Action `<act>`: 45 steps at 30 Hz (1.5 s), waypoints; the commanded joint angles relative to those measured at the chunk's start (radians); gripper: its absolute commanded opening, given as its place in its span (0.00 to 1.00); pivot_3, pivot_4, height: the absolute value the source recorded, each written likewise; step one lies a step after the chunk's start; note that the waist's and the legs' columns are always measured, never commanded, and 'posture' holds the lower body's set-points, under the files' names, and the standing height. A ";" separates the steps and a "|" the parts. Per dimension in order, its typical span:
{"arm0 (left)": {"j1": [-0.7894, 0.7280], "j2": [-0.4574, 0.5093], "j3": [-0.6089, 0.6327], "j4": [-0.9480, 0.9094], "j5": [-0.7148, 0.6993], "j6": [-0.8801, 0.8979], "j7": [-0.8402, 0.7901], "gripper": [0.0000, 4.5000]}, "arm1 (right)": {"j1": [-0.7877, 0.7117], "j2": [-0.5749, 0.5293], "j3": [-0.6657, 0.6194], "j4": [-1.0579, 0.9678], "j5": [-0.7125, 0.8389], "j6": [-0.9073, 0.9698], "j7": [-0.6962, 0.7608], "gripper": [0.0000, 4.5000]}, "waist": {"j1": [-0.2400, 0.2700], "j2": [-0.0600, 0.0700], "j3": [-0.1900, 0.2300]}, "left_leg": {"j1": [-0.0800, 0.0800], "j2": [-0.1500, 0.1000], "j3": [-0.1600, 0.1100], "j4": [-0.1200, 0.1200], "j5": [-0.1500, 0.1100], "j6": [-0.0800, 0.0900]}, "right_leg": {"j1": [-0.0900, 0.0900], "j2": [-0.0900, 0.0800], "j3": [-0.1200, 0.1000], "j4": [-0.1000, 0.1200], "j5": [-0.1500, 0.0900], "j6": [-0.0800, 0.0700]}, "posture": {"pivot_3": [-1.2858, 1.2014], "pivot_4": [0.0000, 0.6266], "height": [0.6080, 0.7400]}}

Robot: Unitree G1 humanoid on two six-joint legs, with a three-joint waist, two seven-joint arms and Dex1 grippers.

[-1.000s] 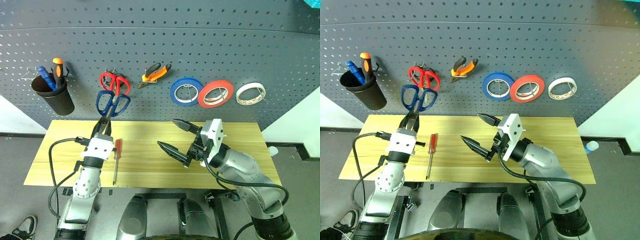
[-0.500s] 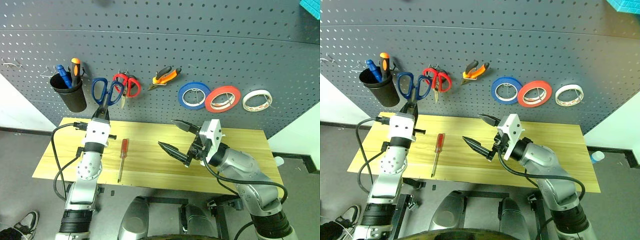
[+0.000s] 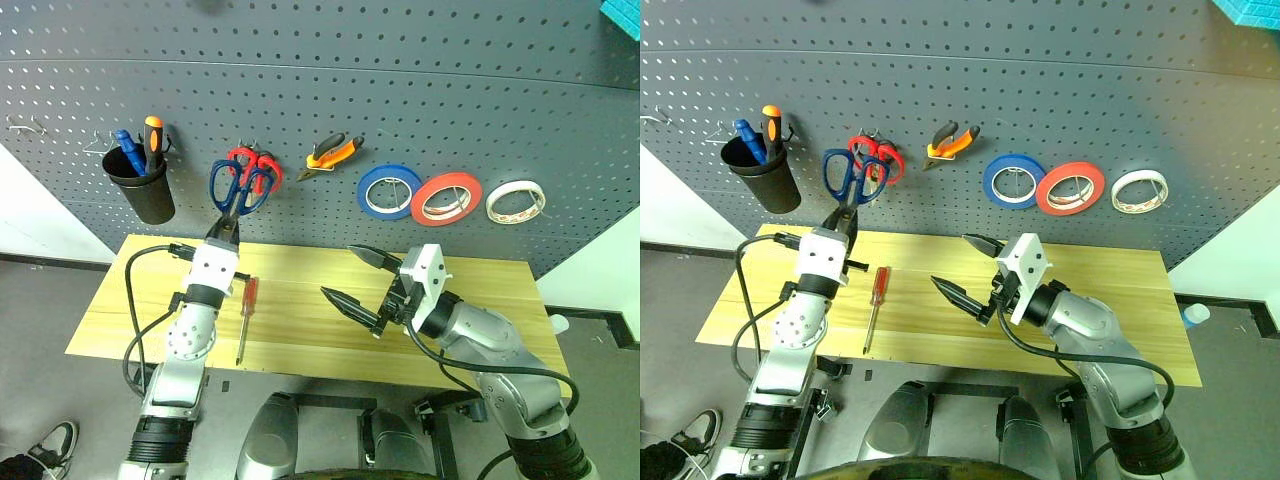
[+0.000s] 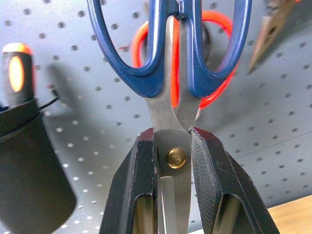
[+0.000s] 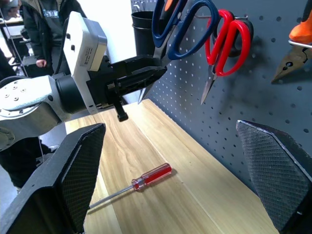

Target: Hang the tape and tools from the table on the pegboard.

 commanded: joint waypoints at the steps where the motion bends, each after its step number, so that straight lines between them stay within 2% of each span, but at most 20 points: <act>1: -0.023 -0.003 -0.002 -0.018 -0.010 -0.006 -0.009 0.14 | 0.001 -0.003 -0.001 -0.056 0.005 -0.002 -0.004 1.00 | 0.000 0.000 0.000 | 0.000 0.000 0.000 0.000 0.000 0.000 | 0.000 0.000 0.000 0.000 0.000 0.000 | 0.65 0.15 0.52; 34: -0.107 -0.002 0.013 0.078 -0.057 0.115 -0.074 0.14 | 0.040 -0.015 -0.002 -0.105 0.008 0.040 -0.034 1.00 | -0.001 0.000 -0.001 | 0.000 0.000 0.000 0.000 0.000 0.000 | 0.000 0.000 0.000 0.001 0.000 0.000 | 0.64 0.18 0.52; 45: -0.245 -0.028 0.002 0.244 -0.049 0.147 -0.032 0.12 | 0.043 -0.011 -0.007 -0.124 0.020 0.046 -0.034 1.00 | -0.001 0.000 -0.001 | 0.001 0.000 0.000 0.000 0.000 0.000 | 0.000 0.000 0.000 0.001 0.000 0.000 | 0.64 0.20 0.52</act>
